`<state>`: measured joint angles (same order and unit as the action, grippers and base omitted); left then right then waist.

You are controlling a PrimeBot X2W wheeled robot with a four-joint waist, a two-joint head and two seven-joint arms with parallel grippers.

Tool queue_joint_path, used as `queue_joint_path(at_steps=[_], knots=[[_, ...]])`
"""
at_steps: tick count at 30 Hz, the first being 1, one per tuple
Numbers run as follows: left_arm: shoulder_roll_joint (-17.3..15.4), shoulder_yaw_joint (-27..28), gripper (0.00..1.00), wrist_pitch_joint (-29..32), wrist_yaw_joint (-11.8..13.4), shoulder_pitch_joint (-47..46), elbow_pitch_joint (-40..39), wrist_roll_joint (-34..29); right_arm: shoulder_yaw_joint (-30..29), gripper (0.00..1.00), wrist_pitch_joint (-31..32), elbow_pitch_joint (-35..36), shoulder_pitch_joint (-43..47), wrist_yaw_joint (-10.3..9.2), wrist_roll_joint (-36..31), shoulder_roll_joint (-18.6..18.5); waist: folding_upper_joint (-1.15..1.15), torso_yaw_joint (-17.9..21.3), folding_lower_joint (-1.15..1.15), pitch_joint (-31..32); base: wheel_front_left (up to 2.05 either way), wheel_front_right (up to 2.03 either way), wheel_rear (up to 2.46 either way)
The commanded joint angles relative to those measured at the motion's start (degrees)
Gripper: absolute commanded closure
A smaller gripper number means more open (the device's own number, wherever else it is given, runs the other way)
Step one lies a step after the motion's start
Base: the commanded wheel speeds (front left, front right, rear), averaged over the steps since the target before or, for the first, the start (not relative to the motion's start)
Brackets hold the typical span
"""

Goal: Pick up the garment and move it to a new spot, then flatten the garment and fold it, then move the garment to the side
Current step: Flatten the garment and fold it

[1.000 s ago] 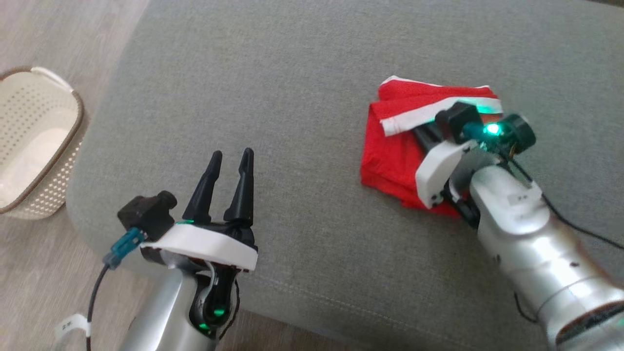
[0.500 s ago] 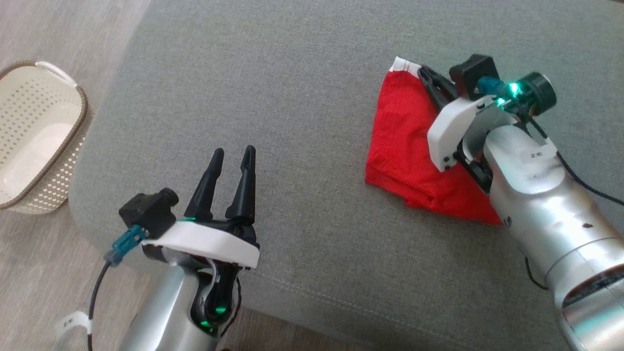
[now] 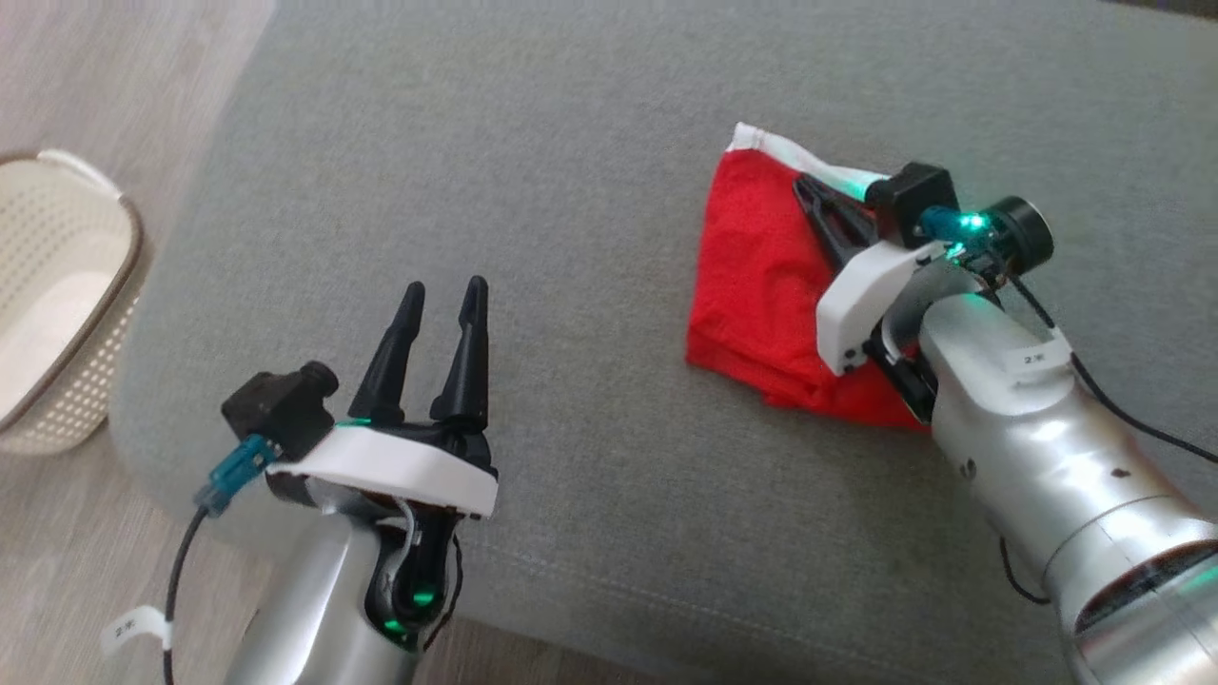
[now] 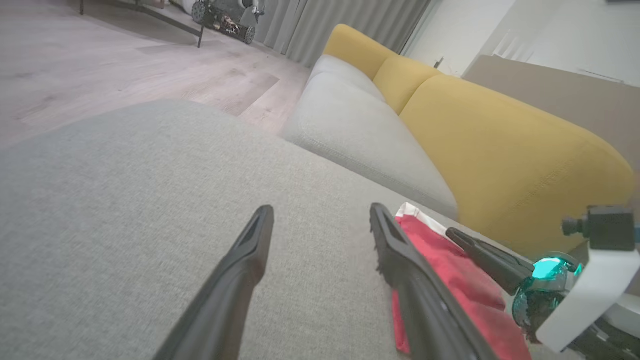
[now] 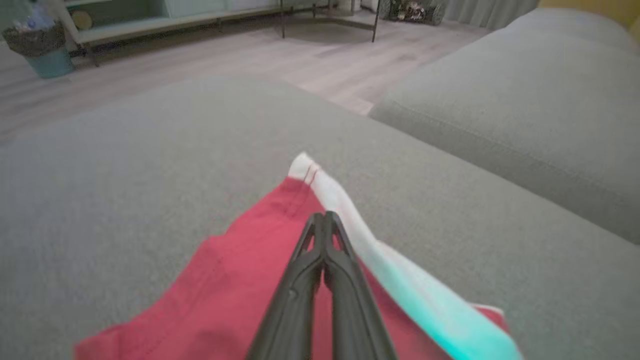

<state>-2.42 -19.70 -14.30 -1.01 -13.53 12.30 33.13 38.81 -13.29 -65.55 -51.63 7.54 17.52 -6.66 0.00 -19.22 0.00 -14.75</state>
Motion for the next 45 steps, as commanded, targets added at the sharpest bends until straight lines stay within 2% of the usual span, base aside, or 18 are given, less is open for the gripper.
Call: queue_joint_path(at_steps=[1,4,8,15,22,29,30,31,32,45], knots=[[-0.45,2.12,0.0,-0.7,-0.06,-1.94,-1.74,-0.67,-0.24,1.0,-1.05,2.2,-0.56,-0.05,0.71,1.07,0.0,1.46,0.0,1.55,0.0,0.0,0.0],[-0.45,2.89,0.0,-0.7,-0.21,-1.65,-2.22,-1.51,-2.37,1.0,-1.6,5.37,-0.27,-0.05,1.21,0.08,0.0,3.36,0.0,3.4,0.0,0.0,0.0],[-0.45,3.91,0.0,-0.7,-0.26,-1.32,-3.15,-2.14,-8.2,1.0,-1.68,14.05,2.82,-0.05,0.4,-2.47,0.0,6.07,0.0,5.56,0.0,0.0,0.0],[-0.45,5.58,0.0,-0.7,-0.19,-0.22,-4.04,-2.72,-22.54,1.0,-1.7,30.8,17.13,-0.05,-6.51,-5.42,0.0,10.95,0.0,8.54,0.0,0.0,0.0],[-0.45,6.22,0.0,-0.7,-0.31,1.17,-4.06,-3.1,-33.86,1.0,-1.7,42.47,30.35,-0.05,-13.25,-2.93,0.0,13.53,0.0,9.97,0.0,0.0,0.0],[-0.45,6.49,0.0,-0.7,-0.86,3.22,-3.18,-3.83,-38.65,1.0,-1.7,49.09,38.63,-0.05,-17.75,0.48,0.0,15.11,0.0,11.05,0.0,0.0,0.0],[-0.45,6.59,0.0,-0.7,-0.98,3.62,-3.16,-3.91,-39.26,0.75,-1.71,49.92,39.61,-0.05,-18.1,1.03,0.0,15.26,0.0,11.08,0.0,0.0,0.0],[-0.45,6.67,0.0,-0.7,-1.14,3.98,-3.22,-4.01,-39.7,0.17,-1.71,50.8,40.45,-0.05,-18.4,1.5,0.0,15.39,0.0,11.03,0.0,0.0,0.0],[-0.45,6.8,0.0,-0.7,-1.31,4.33,-3.32,-4.08,-40.02,0.0,-1.71,51.59,41.25,-0.05,-18.74,1.9,0.0,15.51,0.0,11.01,0.0,0.0,0.0],[-0.45,7.82,0.0,-0.7,-1.95,5.86,-4.18,-4.55,-41.35,0.0,-1.48,54.47,44.91,-0.05,-20.54,3.59,0.0,15.65,0.0,10.85,0.0,0.0,0.0]])
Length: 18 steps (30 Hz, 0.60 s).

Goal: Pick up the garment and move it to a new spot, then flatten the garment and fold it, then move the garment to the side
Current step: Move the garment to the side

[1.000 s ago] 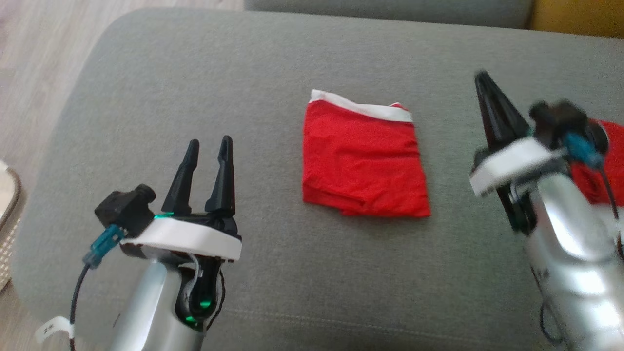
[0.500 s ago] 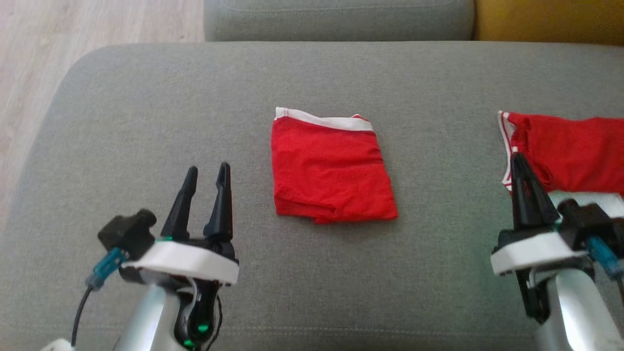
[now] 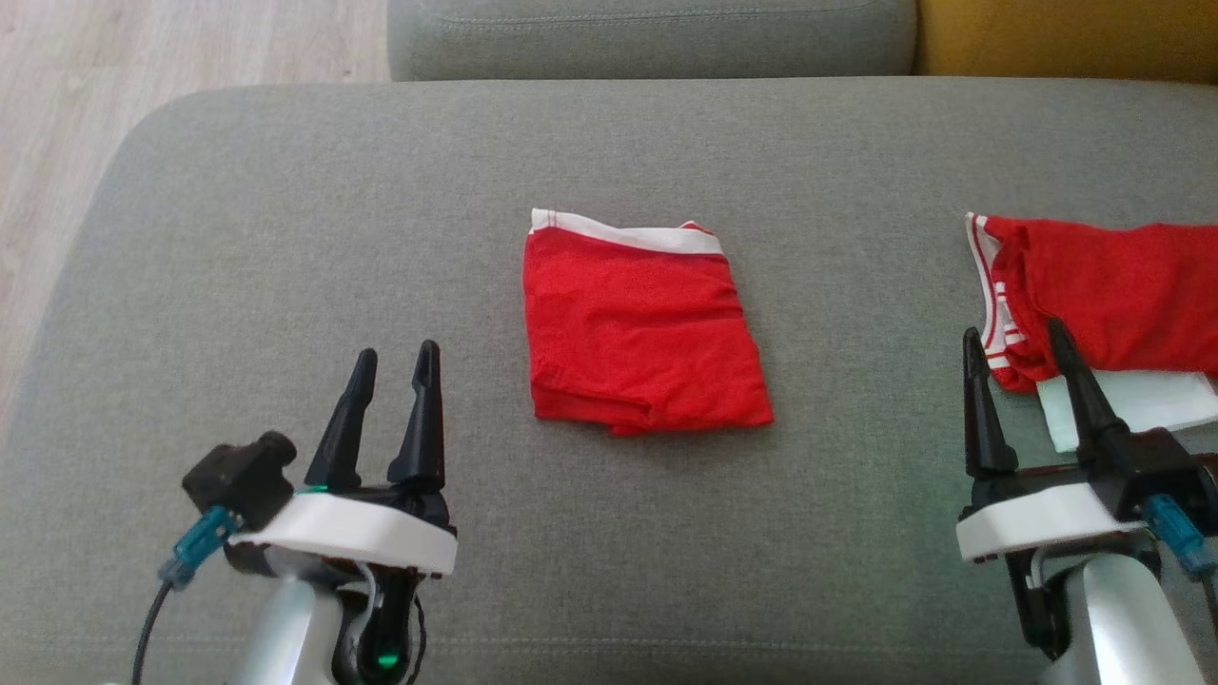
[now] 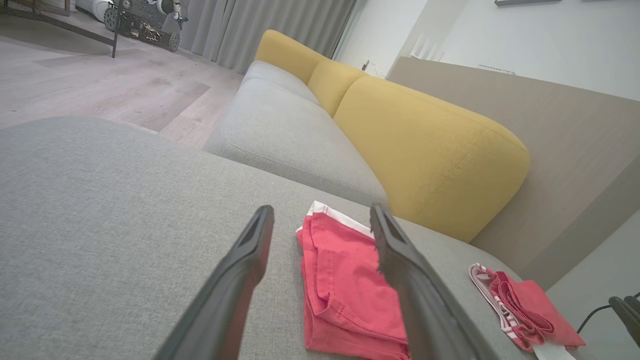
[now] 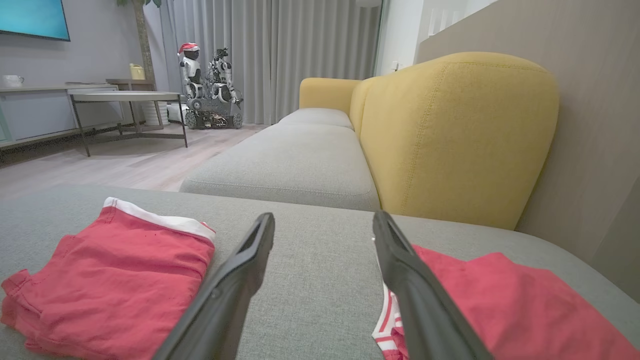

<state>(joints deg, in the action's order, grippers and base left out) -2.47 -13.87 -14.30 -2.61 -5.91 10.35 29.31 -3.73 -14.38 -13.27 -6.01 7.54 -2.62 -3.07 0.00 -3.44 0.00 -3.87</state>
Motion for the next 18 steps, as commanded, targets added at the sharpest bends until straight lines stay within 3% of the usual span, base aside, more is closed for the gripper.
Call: queue_joint_path(at_steps=[1,11,18], knots=[[-0.41,1.86,0.0,-0.7,-0.34,-1.83,-2.26,-0.71,1.22,0.0,-0.26,2.13,-0.73,-0.05,-0.43,0.02,0.0,-0.29,0.0,-0.1,0.0,0.0,0.0],[-0.41,0.09,0.0,-0.7,-0.66,-3.75,-2.53,-0.28,7.8,0.0,5.42,-1.29,-5.75,-0.05,3.95,0.03,0.0,-3.69,0.0,-5.29,0.0,0.0,0.0],[-0.41,-0.8,0.0,-0.7,-1.19,-5.68,-2.44,0.18,12.14,0.0,9.97,-8.67,-13.21,-0.05,9.67,-0.49,0.0,-6.37,0.0,-9.65,0.0,0.0,0.0]])
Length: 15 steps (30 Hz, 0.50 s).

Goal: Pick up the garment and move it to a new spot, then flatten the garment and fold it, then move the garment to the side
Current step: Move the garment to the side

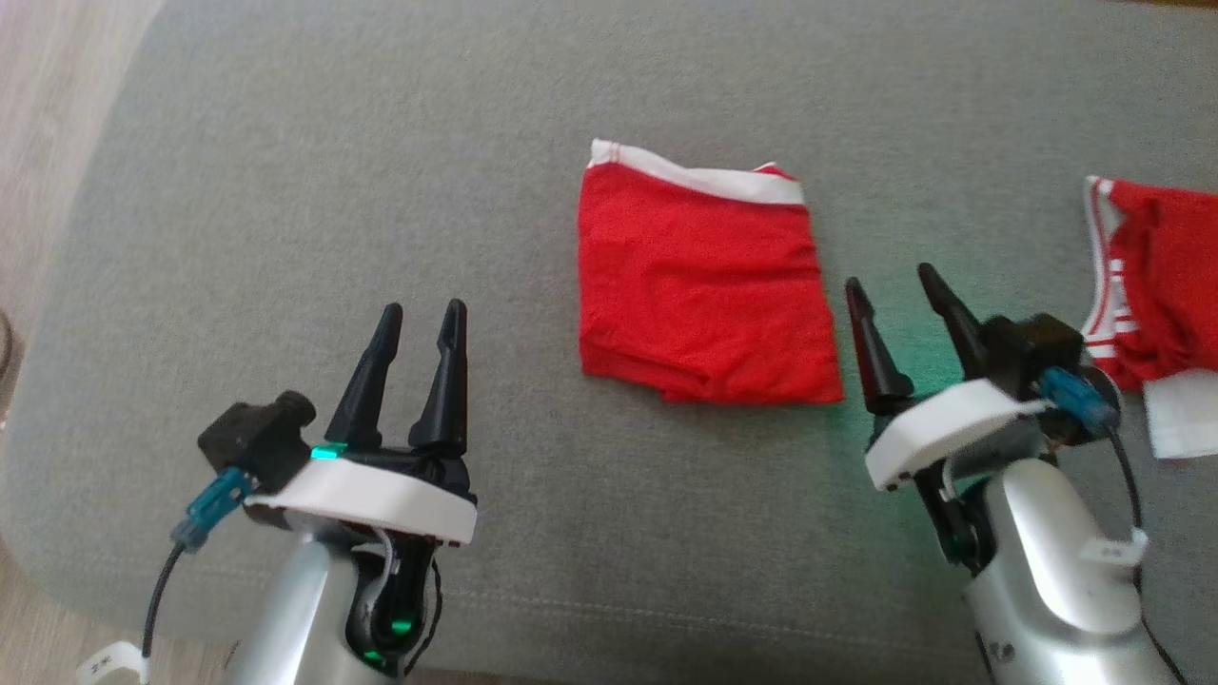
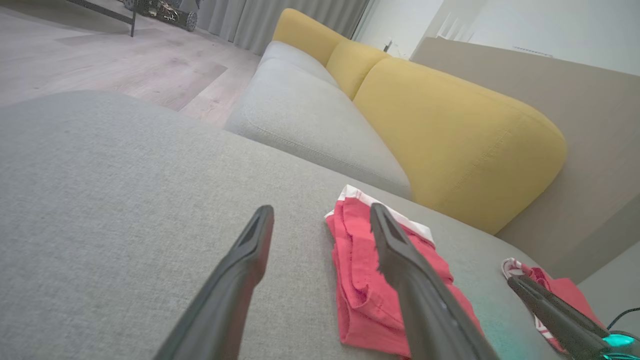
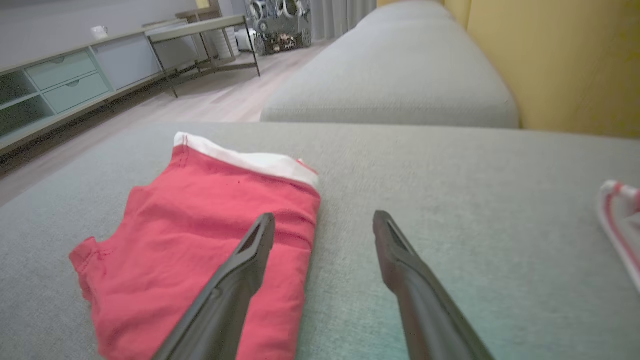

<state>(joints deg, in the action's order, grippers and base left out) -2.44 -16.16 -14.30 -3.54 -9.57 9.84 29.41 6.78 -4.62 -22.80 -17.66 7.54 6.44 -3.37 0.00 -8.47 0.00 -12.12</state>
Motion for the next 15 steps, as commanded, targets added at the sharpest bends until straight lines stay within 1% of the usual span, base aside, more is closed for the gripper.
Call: queue_joint_path(at_steps=[1,6,14,15], knots=[[-0.43,1.38,0.0,-0.7,-0.3,-2.27,-1.91,0.23,2.22,0.0,0.73,-0.54,-2.5,-0.05,1.34,-0.3,0.0,-1.75,0.0,-1.77,0.0,0.0,0.0],[-0.43,1.06,0.0,-0.7,-0.26,-3.2,-1.96,0.68,3.89,0.0,2.44,-5.92,-6.01,-0.05,3.98,-0.52,0.0,-3.2,0.0,-2.99,0.0,0.0,0.0],[-0.43,0.95,0.0,-0.7,0.0,-4.5,-2.46,1.3,5.03,0.0,3.12,-14.82,-10.87,-0.05,5.23,-0.82,0.0,-5.2,0.0,-4.5,0.0,0.0,0.0],[-0.43,0.96,0.0,-0.7,0.02,-4.58,-2.47,1.34,5.35,0.03,3.36,-15.84,-11.21,-0.05,5.39,-0.8,0.0,-5.31,0.0,-4.57,0.0,0.0,0.0]])
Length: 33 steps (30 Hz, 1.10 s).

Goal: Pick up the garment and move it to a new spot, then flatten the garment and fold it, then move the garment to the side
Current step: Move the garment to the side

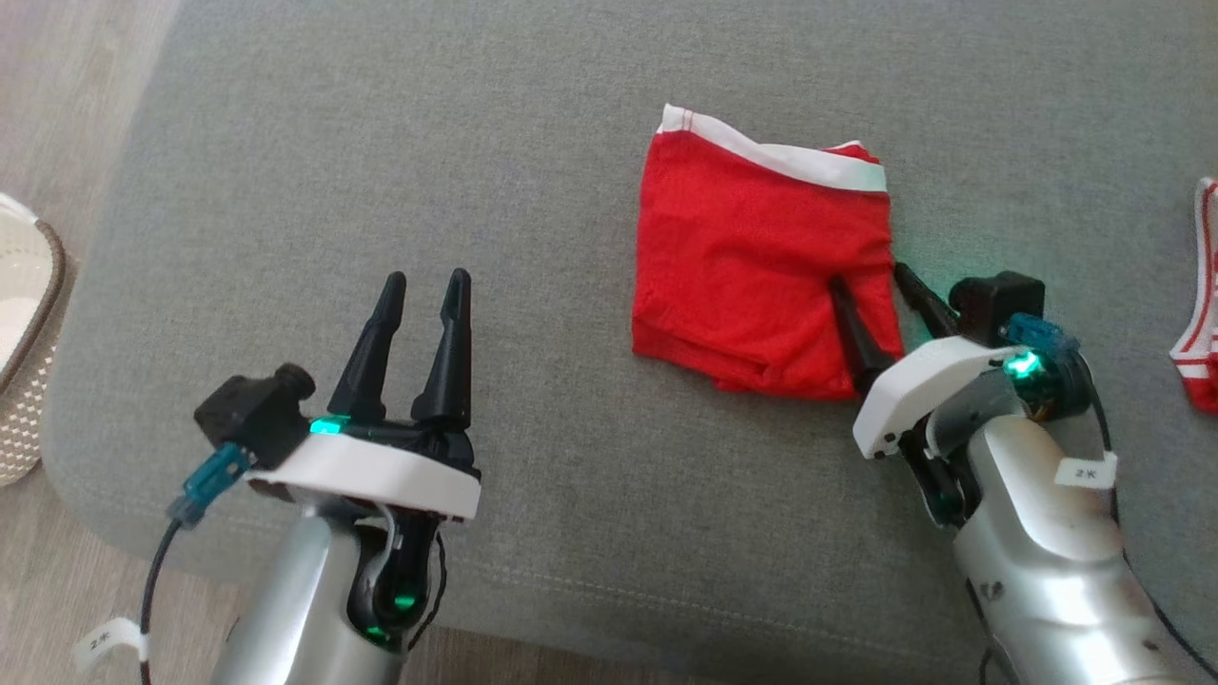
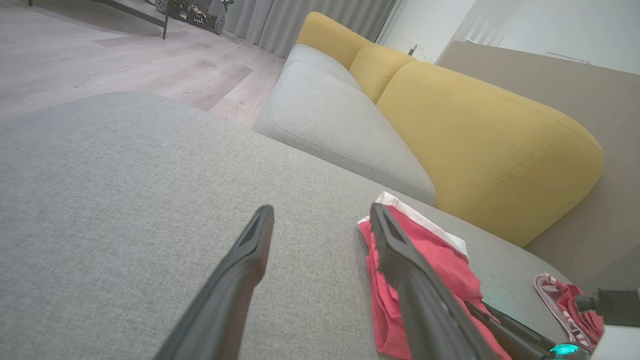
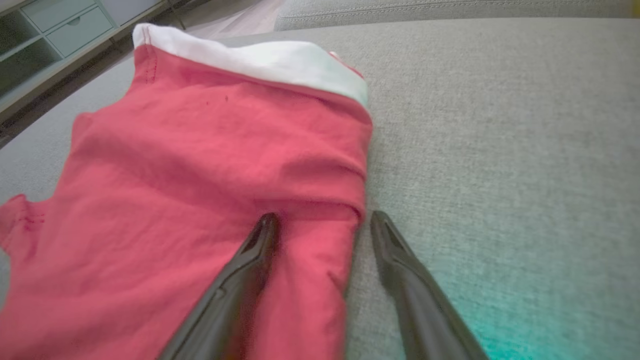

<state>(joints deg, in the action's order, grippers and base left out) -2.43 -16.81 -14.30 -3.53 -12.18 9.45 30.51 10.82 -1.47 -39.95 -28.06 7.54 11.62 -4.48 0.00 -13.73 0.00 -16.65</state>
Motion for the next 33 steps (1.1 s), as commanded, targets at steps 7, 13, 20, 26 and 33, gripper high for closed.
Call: queue_joint_path(at_steps=[7,13,20,26,33], knots=[[-0.44,2.35,0.0,-0.7,0.22,-1.85,-2.04,-0.43,3.3,1.0,-2.75,-2.67,-3.19,-0.05,-2.39,-0.9,0.0,1.31,0.0,0.77,0.0,0.0,0.0],[-0.44,2.34,0.0,-0.7,-0.14,-1.86,-2.2,-1.8,4.72,1.0,-9.07,-1.6,-4.87,-0.05,-11.01,-4.5,0.0,5.17,0.0,2.34,0.0,0.0,0.0],[-0.44,1.67,0.0,-0.7,-0.71,-2.83,-3.15,-3.63,6.71,1.0,-11.02,5.3,-6.15,-0.05,-17.75,-10.65,0.0,12.22,0.0,2.87,0.0,0.0,0.0],[-0.44,0.3,0.0,-0.7,-1.28,-5.22,-4.34,-4.91,10.11,1.0,-6.21,14.08,-7.93,-0.05,-15.65,-19.37,0.0,19.26,0.0,-0.12,0.0,0.0,0.0],[-0.44,-0.49,0.0,-0.7,-1.81,-6.87,-4.19,-6.06,11.04,1.0,-0.56,17.83,-9.21,-0.05,-11.2,-26.0,0.0,22.83,0.0,-3.37,0.0,0.0,0.0]])
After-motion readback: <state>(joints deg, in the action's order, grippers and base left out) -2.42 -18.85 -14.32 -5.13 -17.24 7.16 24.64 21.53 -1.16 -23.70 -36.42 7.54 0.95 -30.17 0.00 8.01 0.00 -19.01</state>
